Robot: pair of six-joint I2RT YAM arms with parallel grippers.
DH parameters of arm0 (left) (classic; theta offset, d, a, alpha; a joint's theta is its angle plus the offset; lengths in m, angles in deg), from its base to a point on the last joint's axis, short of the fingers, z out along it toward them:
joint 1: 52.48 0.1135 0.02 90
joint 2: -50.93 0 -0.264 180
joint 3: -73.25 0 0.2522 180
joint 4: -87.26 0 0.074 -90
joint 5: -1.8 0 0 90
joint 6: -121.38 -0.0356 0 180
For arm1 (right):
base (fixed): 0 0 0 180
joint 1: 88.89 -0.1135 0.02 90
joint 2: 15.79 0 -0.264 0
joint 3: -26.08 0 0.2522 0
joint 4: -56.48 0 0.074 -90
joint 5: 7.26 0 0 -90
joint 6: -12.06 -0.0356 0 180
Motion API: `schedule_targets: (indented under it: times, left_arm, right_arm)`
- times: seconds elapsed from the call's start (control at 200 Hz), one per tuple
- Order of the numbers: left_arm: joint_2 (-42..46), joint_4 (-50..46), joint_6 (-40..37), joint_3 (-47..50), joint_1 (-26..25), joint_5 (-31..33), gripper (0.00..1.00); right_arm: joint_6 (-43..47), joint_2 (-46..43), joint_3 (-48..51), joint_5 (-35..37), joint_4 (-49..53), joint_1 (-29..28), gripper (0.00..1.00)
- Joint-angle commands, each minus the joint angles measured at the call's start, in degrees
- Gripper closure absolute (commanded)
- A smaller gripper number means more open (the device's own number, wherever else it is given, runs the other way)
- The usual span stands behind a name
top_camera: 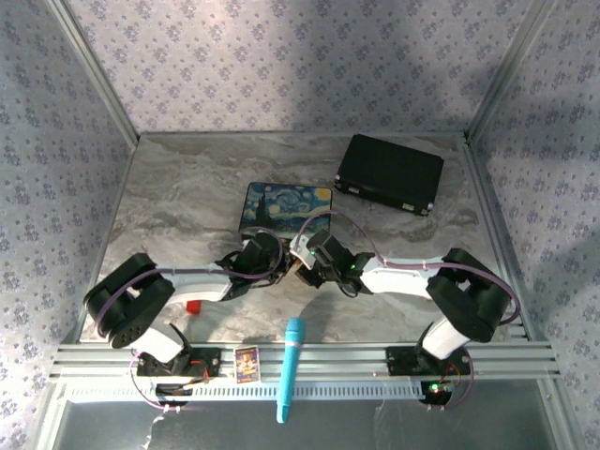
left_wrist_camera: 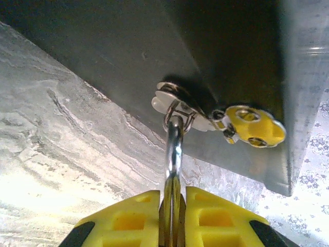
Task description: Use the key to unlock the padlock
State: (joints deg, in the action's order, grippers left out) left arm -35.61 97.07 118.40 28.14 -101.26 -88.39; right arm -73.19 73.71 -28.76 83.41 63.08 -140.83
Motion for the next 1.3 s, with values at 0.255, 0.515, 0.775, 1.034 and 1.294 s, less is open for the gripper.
schedule_targets:
  times: [0.255, 0.515, 0.775, 1.034, 1.294]
  left_arm:
    - [2.6, -1.6, -1.5, -0.4, -0.3, -1.6, 1.00]
    - [1.8, 0.5, -0.6, 0.8, -0.5, -2.2, 1.00]
    - [1.8, 1.1, -0.6, 1.1, -0.4, -2.4, 1.00]
    - [1.9, 1.9, 0.0, 1.7, -0.5, -2.3, 1.00]
    - [2.8, -1.0, -0.8, 1.0, -0.5, -1.8, 1.00]
  right_arm:
    - [-3.4, -2.7, 2.6, -14.8, -7.4, 5.7, 0.88]
    - [-11.6, -0.7, 3.8, -24.8, -11.2, 11.5, 0.85]
    - [-17.8, -2.0, 6.3, -23.6, -13.8, 15.2, 0.80]
    - [-20.5, -2.2, 6.7, -21.3, -12.5, 15.8, 0.73]
    - [-23.9, -6.2, 9.4, -24.1, -11.4, 15.1, 0.62]
